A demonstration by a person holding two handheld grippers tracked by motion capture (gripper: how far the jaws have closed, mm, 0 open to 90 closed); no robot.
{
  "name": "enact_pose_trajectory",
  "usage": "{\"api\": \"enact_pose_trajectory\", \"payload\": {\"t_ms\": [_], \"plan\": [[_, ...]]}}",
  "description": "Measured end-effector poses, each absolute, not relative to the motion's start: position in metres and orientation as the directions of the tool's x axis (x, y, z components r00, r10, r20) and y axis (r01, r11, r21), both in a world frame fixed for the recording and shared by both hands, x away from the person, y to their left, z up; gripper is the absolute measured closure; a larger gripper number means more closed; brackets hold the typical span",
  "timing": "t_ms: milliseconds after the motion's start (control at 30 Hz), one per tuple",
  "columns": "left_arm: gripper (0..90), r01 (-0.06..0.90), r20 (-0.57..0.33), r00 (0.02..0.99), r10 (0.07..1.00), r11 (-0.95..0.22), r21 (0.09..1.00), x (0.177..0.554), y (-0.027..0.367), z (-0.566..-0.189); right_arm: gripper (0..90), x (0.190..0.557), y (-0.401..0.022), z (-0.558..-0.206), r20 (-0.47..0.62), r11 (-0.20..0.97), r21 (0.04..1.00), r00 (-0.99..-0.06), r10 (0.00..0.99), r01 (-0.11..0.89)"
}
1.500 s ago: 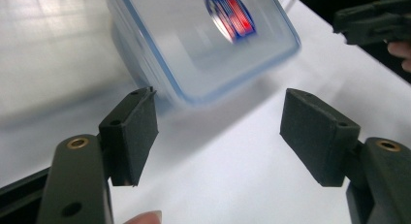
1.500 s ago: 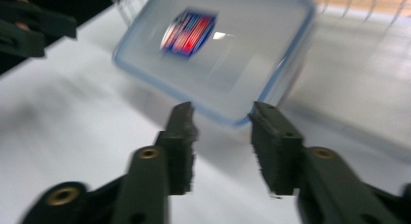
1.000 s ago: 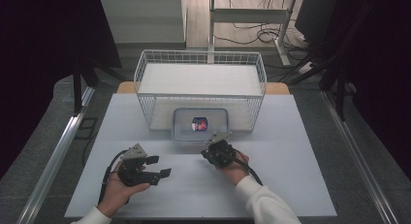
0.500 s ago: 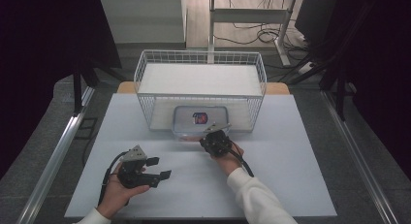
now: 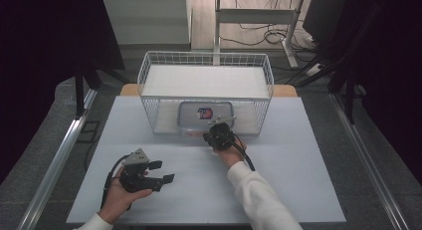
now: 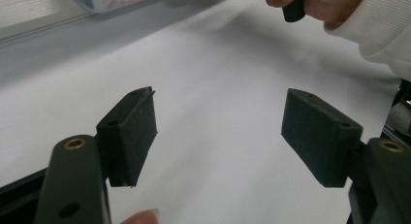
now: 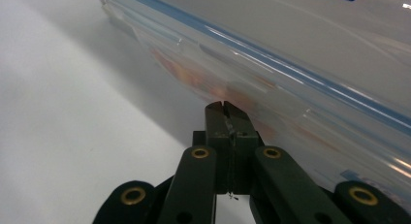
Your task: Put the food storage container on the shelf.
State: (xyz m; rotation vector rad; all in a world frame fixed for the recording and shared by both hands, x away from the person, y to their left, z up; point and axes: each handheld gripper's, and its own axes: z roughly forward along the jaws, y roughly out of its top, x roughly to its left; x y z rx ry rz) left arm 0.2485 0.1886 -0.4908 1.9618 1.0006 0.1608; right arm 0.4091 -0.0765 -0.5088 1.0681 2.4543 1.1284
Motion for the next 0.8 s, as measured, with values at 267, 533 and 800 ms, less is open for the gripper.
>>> {"api": "enact_pose_trajectory", "payload": {"t_ms": [267,533,800], "plan": [[28.1,0.582,-0.26,0.666,0.7,-0.269,0.767,0.249,0.189,-0.491,88.9,0.425,-0.072,-0.508,0.083,0.419,0.732,-0.681,0.728,0.537],[28.1,0.583,-0.263,0.665,0.699,-0.265,0.768,0.249,0.191,-0.491,88.8,0.433,-0.074,-0.508,0.102,0.39,0.736,-0.66,0.744,0.553],[28.1,0.581,-0.26,0.663,0.702,-0.264,0.77,0.248,0.19,-0.491,88.8,0.41,-0.087,-0.487,0.06,0.458,0.741,-0.727,0.684,0.492]]}}
